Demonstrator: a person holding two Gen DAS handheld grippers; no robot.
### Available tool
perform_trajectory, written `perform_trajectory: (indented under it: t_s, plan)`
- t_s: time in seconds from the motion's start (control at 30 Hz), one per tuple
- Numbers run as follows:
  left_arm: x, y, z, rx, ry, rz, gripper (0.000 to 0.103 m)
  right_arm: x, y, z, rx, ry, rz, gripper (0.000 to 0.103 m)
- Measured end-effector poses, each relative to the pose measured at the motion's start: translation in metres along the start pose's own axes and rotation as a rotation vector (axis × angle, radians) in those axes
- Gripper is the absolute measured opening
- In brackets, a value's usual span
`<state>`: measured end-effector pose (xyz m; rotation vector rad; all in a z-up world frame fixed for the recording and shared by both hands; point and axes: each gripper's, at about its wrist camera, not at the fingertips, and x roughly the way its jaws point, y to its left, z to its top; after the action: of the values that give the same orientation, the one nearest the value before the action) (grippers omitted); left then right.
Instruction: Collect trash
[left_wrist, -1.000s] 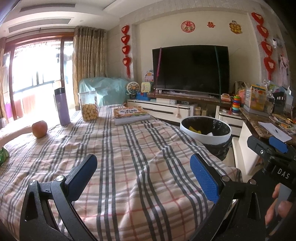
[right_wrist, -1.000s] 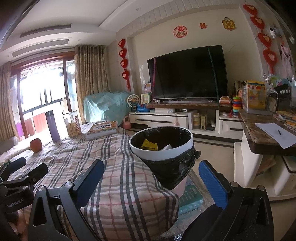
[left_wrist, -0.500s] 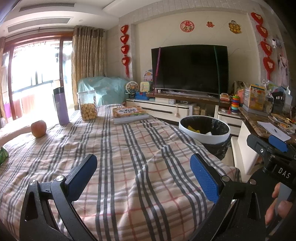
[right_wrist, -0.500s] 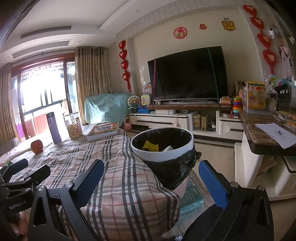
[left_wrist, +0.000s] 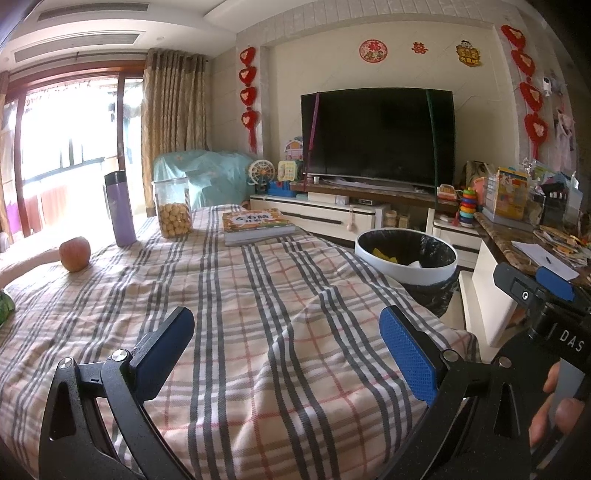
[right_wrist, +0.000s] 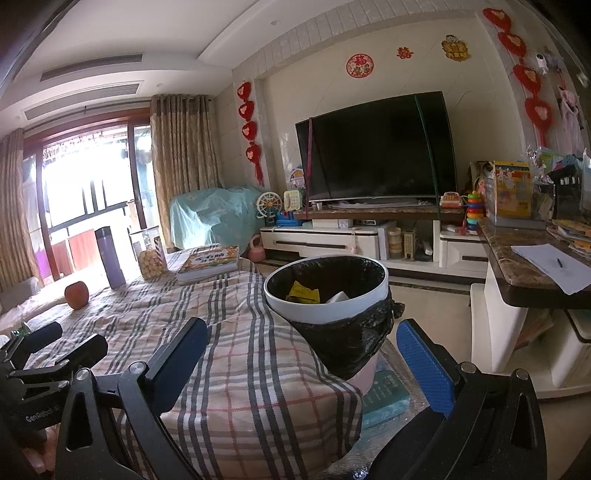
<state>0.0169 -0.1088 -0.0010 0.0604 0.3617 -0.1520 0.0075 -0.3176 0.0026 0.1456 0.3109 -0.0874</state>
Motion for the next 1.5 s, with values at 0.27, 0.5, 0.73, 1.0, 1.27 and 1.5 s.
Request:
perform_trajectory:
  t_s: [0.27, 0.5, 0.73, 1.0, 1.27, 1.5]
  plan:
    - [0.000, 0.000, -0.001, 0.000, 0.000, 0.000, 0.103, -0.001, 0.002, 0.001, 0.003, -0.001, 0.002, 0.103]
    - [0.001, -0.001, -0.001, 0.004, 0.002, -0.004, 0.103, -0.002, 0.006, 0.003, 0.004, -0.001, 0.009, 0.103]
    - [0.001, -0.001, -0.002, 0.003, 0.005, -0.005, 0.103, -0.001, 0.008, 0.003, 0.006, -0.001, 0.011, 0.103]
    - [0.002, -0.001, -0.003, 0.005, 0.008, -0.006, 0.103, 0.000, 0.010, 0.003, 0.009, 0.004, 0.015, 0.103]
    - [0.005, 0.002, -0.006, 0.002, 0.015, -0.008, 0.103, 0.001, 0.008, 0.001, 0.014, 0.009, 0.020, 0.103]
    - [0.005, 0.004, -0.007, -0.001, 0.019, -0.011, 0.103, 0.002, 0.011, 0.000, 0.008, 0.011, 0.023, 0.103]
